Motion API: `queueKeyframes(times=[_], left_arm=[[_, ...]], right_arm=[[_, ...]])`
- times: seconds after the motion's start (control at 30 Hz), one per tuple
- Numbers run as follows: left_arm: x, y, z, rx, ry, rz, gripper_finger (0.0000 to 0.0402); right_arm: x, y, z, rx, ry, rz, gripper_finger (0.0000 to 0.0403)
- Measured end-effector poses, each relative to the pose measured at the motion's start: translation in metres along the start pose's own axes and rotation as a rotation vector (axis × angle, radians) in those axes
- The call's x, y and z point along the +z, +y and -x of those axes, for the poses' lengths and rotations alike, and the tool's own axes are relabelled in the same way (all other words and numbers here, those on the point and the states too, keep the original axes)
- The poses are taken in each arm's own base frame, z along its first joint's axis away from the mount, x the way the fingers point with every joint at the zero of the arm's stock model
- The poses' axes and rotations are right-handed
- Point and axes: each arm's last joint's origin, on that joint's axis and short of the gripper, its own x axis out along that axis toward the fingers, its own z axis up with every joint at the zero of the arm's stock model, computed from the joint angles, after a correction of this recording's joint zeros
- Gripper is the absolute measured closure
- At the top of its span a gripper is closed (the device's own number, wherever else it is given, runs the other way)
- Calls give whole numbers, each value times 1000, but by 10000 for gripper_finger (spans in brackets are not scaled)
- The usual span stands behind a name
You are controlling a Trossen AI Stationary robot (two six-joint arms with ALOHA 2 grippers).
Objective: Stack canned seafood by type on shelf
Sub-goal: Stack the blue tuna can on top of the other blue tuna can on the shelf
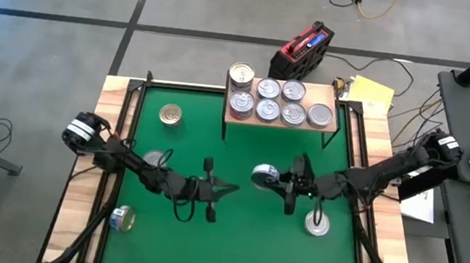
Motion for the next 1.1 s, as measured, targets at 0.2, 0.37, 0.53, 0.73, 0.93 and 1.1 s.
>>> queueKeyframes(times=[0.2, 0.37, 0.53, 0.73, 0.93, 1.1], left_arm=[[12, 4, -7, 145, 23, -73, 402], [15, 4, -9, 48, -42, -37, 402], [16, 11, -6, -83, -128, 63, 402], [5, 27, -7, -103, -110, 182, 402], [-8, 52, -17, -40, -65, 407, 375], [-6, 63, -29, -220, -103, 541, 315]], right_arm=[[8, -17, -8, 45, 6, 19, 277], [16, -25, -9, 187, -49, 48, 277], [11, -43, -7, 230, -61, 39, 277], [2, -60, 3, 273, -140, -73, 277], [-3, -63, 10, 307, -162, -129, 277], [1, -62, 8, 287, -183, -129, 277]])
